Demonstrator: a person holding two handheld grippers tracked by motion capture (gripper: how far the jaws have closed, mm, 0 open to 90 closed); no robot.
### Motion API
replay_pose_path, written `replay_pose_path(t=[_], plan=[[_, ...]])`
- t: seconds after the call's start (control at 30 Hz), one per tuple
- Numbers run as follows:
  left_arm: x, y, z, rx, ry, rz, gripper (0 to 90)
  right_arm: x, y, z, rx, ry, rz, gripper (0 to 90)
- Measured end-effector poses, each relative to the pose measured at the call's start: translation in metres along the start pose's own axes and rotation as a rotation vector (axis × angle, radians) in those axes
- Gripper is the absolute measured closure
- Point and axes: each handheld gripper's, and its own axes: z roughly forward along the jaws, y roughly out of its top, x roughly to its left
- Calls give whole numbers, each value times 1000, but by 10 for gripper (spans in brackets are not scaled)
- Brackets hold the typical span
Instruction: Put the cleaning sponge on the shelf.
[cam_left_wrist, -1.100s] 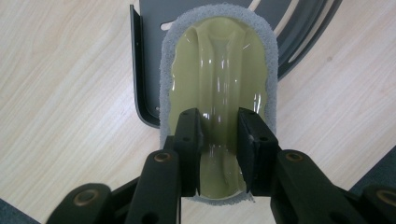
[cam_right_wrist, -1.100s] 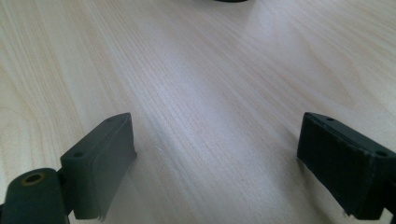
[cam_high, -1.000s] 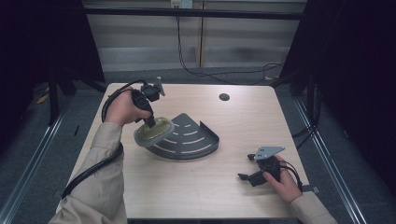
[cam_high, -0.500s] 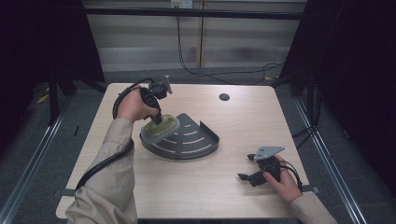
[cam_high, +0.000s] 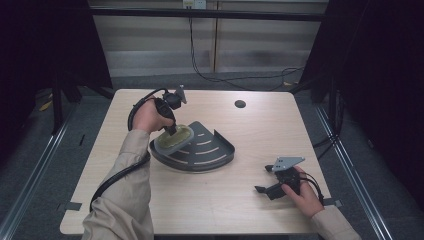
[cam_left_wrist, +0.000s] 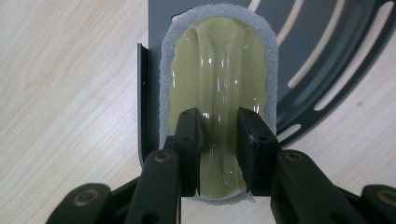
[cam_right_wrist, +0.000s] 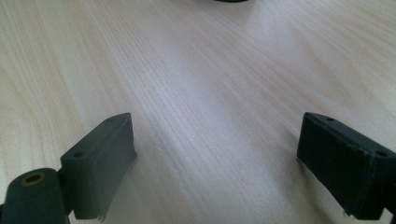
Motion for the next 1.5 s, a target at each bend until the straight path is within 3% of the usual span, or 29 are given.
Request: replay_pose_path(t=[0.23,0.57,0.73,1.3,1.5], plan=[[5,2,14,-7,-6,4,709,0,0,0,0,0,0,107],[12,-5,29,-10,20,-28,708,0,0,0,0,0,0,107],[15,-7,37,-12,12,-47,708,0,0,0,0,1,2,106],[19,-14,44,-36,24,-78,703,0,0,0,1,1,1,106],[20,-16,46,-39,20,-67,698,0,0,0,1,1,1,105]])
